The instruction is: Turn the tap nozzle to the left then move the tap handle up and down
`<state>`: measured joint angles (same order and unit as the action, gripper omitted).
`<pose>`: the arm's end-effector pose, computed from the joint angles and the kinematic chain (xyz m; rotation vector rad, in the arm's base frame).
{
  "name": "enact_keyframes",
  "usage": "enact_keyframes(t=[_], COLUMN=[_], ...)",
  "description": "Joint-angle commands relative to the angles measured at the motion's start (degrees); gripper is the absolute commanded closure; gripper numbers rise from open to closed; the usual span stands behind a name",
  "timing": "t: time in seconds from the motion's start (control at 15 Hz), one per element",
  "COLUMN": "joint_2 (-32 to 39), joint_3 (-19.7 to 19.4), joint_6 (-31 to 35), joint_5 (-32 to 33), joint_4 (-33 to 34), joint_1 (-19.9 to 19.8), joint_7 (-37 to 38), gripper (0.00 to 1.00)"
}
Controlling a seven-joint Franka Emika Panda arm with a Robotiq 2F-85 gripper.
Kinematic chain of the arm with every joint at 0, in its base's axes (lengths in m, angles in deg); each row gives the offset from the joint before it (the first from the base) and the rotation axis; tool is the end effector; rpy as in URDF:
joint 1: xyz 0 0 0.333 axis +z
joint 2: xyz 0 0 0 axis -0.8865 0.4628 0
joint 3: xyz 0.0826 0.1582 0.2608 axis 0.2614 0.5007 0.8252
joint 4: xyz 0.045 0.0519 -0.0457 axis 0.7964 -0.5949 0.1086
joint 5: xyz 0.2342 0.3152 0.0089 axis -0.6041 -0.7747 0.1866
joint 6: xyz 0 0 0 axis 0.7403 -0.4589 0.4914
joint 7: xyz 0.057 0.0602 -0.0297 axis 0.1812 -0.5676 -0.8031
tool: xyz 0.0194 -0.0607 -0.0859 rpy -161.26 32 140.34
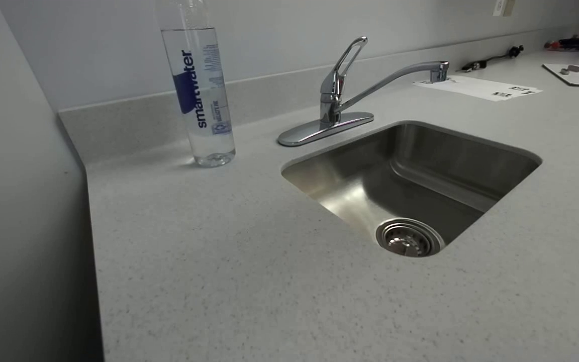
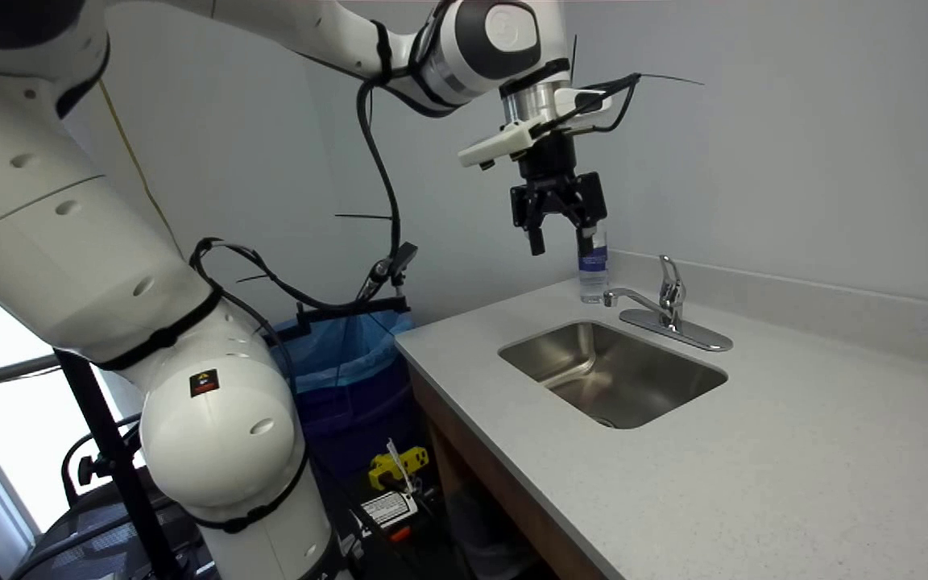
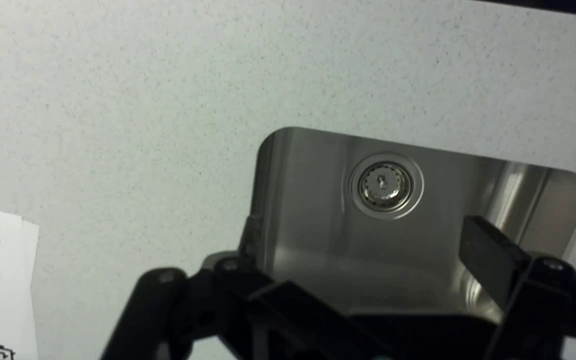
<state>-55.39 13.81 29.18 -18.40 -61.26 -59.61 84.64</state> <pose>0.4445 0.0382 0.5187 3.0357 0.1361 0.0512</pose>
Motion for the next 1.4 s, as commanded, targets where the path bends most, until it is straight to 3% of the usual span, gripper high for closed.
enact_keyframes(t=[0.0, 0.6, 1.33], joint_2=[6.77, 19.04, 32.90], joint_3=[-1.26, -4.00, -3.84], joint_6=[5.99, 18.68, 26.39], joint_5=[0.58, -0.58, -1.07], joint_4=[4.55, 9.91, 17.39], joint_1=[-1.06, -2.58, -3.50], joint_7=[-2.25, -7.38, -9.68], gripper=[0.00, 0.00, 0.00])
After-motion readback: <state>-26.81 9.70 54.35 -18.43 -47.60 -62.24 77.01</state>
